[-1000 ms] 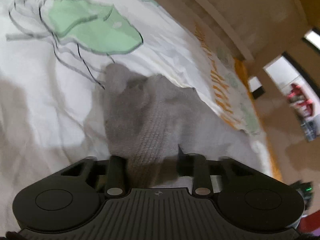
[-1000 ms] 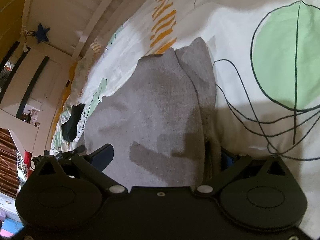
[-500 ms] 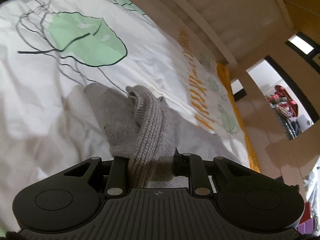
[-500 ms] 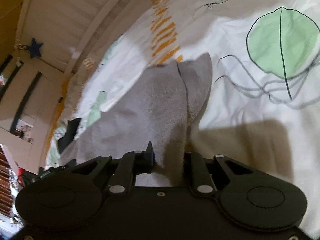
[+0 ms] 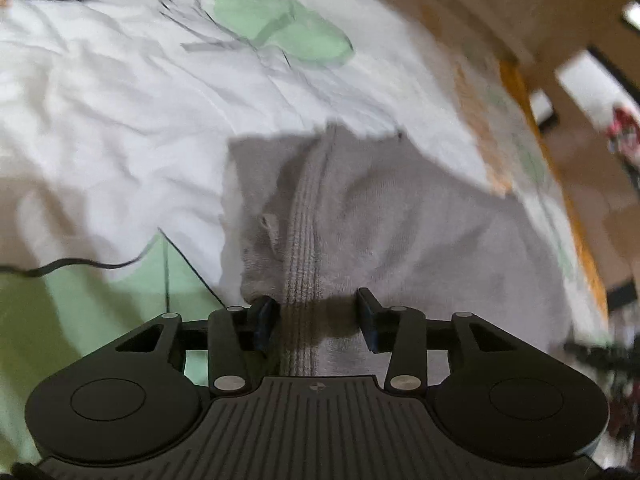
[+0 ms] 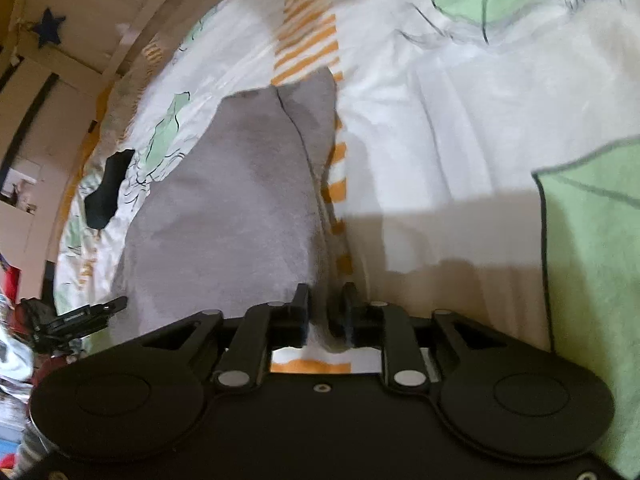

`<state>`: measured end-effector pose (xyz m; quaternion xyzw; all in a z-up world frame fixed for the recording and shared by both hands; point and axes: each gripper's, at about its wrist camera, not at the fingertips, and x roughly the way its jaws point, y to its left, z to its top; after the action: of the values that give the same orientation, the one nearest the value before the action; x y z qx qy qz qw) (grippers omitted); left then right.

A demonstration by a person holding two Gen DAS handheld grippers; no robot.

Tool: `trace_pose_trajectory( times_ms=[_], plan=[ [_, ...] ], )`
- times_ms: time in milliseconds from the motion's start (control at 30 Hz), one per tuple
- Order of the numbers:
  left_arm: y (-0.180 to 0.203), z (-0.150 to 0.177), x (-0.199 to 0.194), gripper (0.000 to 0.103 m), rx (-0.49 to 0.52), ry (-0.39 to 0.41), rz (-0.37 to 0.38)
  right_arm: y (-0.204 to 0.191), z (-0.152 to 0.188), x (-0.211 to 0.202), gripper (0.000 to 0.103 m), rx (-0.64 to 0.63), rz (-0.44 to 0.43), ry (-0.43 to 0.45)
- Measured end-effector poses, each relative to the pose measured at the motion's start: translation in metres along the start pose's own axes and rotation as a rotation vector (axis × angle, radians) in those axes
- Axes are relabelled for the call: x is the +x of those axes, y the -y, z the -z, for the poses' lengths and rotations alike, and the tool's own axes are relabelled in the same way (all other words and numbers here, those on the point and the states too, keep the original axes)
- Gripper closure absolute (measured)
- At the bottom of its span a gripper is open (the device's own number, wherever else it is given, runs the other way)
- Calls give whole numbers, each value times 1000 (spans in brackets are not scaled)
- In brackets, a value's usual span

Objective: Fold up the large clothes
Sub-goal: 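Open both grippers and release the sweater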

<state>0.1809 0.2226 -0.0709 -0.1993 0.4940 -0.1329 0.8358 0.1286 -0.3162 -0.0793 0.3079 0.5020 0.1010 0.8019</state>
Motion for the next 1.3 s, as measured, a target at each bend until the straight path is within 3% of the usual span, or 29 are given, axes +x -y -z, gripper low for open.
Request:
trace_pose_trajectory(
  times_ms=[33, 100, 267, 367, 433, 633, 800, 900, 967, 1000, 1033, 1067, 1233, 1300],
  plan=[
    [2, 1, -6, 62, -2, 34, 3, -6, 0, -2, 46, -26, 11, 15],
    [11, 3, -15, 63, 25, 91, -13, -16, 1, -6, 25, -89, 3, 43],
    [37, 0, -37, 62, 120, 229, -82, -35, -4, -6, 21, -170, 15, 108],
    [51, 0, -53, 59, 144, 332, -120, -28, -15, -4, 19, -149, -11, 142],
    [60, -4, -55, 53, 152, 358, -104, -20, -24, -1, 18, -114, -39, 149],
    [104, -9, -19, 50, 208, 306, -16, -7, -53, 21, 18, -35, -115, 137],
    [143, 1, 43, 50, 285, 201, 59, 5, -74, 49, 18, 30, -184, 92],
    [155, 10, 82, 50, 331, 134, 41, 9, -79, 69, 17, 39, -217, 48],
    [153, 20, 100, 45, 355, 121, 13, 10, -80, 76, 18, 32, -251, 53],
    [152, 25, 105, 43, 378, 134, 9, 10, -81, 77, 27, 29, -260, 58],
    [154, 29, 106, 39, 399, 148, 8, 9, -82, 78, 50, 23, -261, 60],
    [155, 33, 107, 35, 424, 154, 5, 6, -83, 78, 63, 0, -249, 65],
    [165, 41, 106, 30, 496, 156, -25, -56, -79, 59, 71, -409, -38, 163],
    [167, 40, 104, 29, 477, 157, -17, -51, -82, 68, 69, -371, -6, 132]
  ],
)
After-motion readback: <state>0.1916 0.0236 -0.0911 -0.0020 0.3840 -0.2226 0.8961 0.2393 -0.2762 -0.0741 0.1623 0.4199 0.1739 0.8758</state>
